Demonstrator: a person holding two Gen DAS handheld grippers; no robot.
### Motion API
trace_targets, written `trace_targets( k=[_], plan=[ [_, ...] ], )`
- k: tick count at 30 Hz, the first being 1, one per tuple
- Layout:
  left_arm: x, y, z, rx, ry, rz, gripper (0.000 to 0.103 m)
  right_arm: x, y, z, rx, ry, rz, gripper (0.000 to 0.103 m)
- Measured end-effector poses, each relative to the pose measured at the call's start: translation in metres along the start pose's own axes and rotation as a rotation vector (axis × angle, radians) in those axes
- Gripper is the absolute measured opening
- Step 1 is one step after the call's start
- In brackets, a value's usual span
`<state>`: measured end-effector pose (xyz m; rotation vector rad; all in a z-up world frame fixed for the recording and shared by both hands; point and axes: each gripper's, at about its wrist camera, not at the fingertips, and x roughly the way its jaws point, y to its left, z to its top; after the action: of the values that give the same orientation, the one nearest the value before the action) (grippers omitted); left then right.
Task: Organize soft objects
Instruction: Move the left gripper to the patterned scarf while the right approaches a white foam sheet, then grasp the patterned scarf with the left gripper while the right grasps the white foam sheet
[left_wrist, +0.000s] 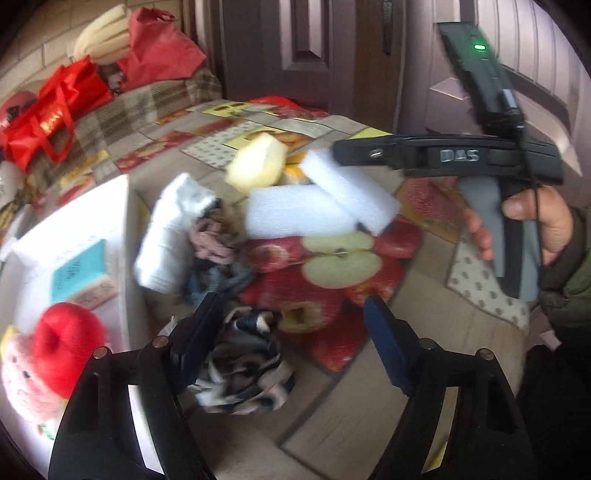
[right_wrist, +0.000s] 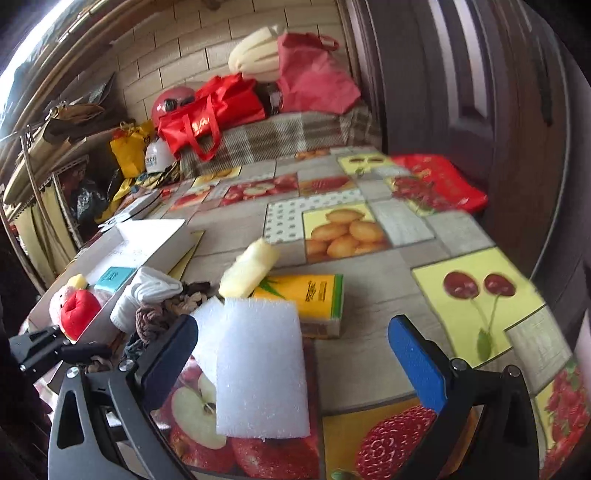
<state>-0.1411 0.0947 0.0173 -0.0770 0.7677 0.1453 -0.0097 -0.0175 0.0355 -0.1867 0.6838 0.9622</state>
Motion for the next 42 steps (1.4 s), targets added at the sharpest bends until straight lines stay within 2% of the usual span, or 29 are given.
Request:
trace_targets(
  k=[2, 5, 6, 7, 8, 10, 12, 15, 17, 19, 24, 25, 26, 29, 32, 35, 37, 39, 42],
  plan=[
    [-0.001, -0.007, 0.001, 0.017, -0.006, -0.024, 0.079, 0.008, 0.006, -0.001, -0.027, 0.049, 0.021, 0.099],
    [-0.012, -0.008, 0.004, 0.007, -0.051, -0.009, 0.079, 0.021, 0.019, -0.004, -0.083, 0.122, 0.007, 0.091],
    [-0.020, -0.002, 0.003, -0.021, -0.075, 0.001, 0.079, 0.025, 0.021, -0.005, -0.095, 0.149, 0.008, 0.078],
    [-0.025, 0.002, 0.002, -0.038, -0.090, 0.014, 0.079, 0.028, 0.021, -0.006, -0.097, 0.162, 0.009, 0.059],
    [-0.030, 0.006, 0.000, -0.050, -0.101, 0.033, 0.079, 0.029, 0.020, -0.007, -0.093, 0.176, 0.026, 0.055],
    [-0.037, 0.011, -0.004, -0.059, -0.102, 0.061, 0.079, 0.026, 0.017, -0.007, -0.085, 0.168, 0.045, 0.053],
    [-0.037, 0.015, -0.005, -0.064, -0.086, 0.051, 0.079, 0.020, 0.014, -0.007, -0.071, 0.143, 0.048, 0.053],
    [-0.024, 0.010, -0.002, -0.052, -0.046, 0.051, 0.079, 0.013, 0.009, -0.006, -0.041, 0.108, 0.046, 0.053],
    [-0.014, 0.004, 0.000, -0.033, -0.014, 0.079, 0.079, 0.011, 0.006, -0.005, -0.023, 0.094, 0.048, 0.053],
    [-0.004, -0.002, 0.002, -0.005, 0.015, 0.110, 0.079, 0.011, 0.006, -0.004, -0.018, 0.093, 0.048, 0.053],
    [0.018, -0.005, 0.004, 0.022, 0.097, 0.129, 0.078, 0.010, 0.006, -0.003, -0.028, 0.086, 0.042, 0.053],
    [0.018, -0.005, 0.003, 0.025, 0.092, 0.122, 0.073, 0.009, 0.007, -0.003, -0.028, 0.082, 0.039, 0.053],
    [0.017, -0.005, 0.003, 0.025, 0.087, 0.110, 0.053, 0.009, 0.007, -0.002, -0.028, 0.077, 0.037, 0.053],
    [0.014, -0.003, 0.002, 0.013, 0.065, 0.089, 0.048, 0.006, 0.008, -0.002, -0.027, 0.064, 0.036, 0.053],
    [0.003, -0.003, 0.001, 0.011, 0.001, 0.077, 0.045, 0.001, 0.008, -0.003, -0.026, 0.032, 0.036, 0.053],
    [-0.020, -0.004, -0.003, 0.004, -0.114, 0.062, 0.045, -0.010, 0.009, -0.003, -0.026, -0.029, 0.029, 0.053],
    [-0.042, 0.001, -0.007, -0.023, -0.226, 0.058, 0.045, -0.023, 0.010, -0.005, -0.021, -0.104, 0.028, 0.053],
    [-0.064, 0.009, -0.015, -0.072, -0.338, 0.079, 0.045, -0.035, 0.011, -0.007, -0.013, -0.182, 0.028, 0.053],
    [-0.085, 0.024, -0.025, -0.166, -0.426, 0.174, 0.045, -0.049, 0.018, -0.010, -0.016, -0.273, 0.011, 0.053]
  ],
)
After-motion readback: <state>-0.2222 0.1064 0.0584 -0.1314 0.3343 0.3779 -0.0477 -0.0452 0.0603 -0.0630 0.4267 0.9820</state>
